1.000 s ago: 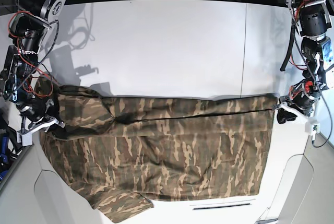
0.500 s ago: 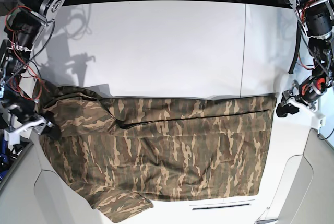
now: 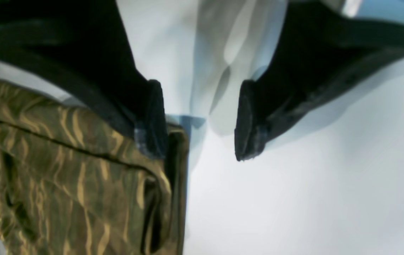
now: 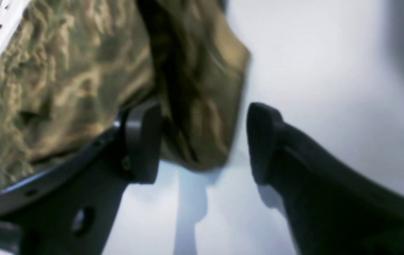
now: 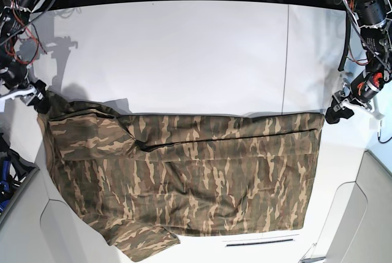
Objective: Fold the T-shirt properly
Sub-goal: 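Lay the folded edge down with both grippers and pull it taut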
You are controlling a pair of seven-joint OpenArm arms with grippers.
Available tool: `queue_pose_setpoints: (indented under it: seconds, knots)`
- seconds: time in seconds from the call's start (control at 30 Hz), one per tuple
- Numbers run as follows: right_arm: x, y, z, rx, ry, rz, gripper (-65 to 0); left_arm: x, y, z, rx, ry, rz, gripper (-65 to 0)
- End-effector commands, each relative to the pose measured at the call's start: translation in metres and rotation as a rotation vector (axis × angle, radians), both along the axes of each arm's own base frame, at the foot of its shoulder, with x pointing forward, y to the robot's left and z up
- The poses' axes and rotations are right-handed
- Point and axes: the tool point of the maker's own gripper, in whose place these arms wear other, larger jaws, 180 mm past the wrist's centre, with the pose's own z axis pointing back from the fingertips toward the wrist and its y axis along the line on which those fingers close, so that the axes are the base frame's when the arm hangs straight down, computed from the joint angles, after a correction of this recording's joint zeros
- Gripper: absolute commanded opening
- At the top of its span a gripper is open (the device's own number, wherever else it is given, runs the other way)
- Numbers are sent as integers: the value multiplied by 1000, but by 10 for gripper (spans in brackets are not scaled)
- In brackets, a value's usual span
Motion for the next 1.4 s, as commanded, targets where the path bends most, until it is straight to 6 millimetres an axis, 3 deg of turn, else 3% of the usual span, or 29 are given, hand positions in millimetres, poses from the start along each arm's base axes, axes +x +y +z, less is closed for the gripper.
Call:
queue_pose_setpoints:
  seconds: [0.0, 0.13, 0.43, 0.53, 0.77, 0.83, 0.97, 1.13, 1.3, 1.37]
  knots:
    - [8, -9, 17, -22, -62, -10, -275, 10, 5, 16, 13, -49, 1, -305]
    - [-4, -11, 8, -24, -42, -19, -275, 13, 0, 14, 9, -73, 18, -275]
    - [-5, -12, -7, 12, -40, -56, -275, 16, -17, 0, 35, -57, -5, -263]
    - [-2, -4, -18, 48, -23, -55, -275, 18, -27, -6, 53, -41, -28, -263]
    - [6, 12, -32, 85, -14, -39, -275, 18, -31, -14, 94, -11, -42, -265]
    - [9, 17, -32, 84, -14, -21, -277, 18, -31, -14, 100, -10, -44, -294]
    - [17, 26, -29, 82, -19, 11, -281, 19, -31, -13, 101, -12, -45, -459]
    - [25, 32, -26, 80, -28, 35, -501, 19, -31, -13, 102, -13, -47, -636]
    - [28, 34, -23, 80, -39, 43, -650, 21, -39, -6, 97, -54, -111, -650]
    - [27, 35, -24, 83, -26, 52, -650, 22, -38, 0, 92, -76, -126, -650]
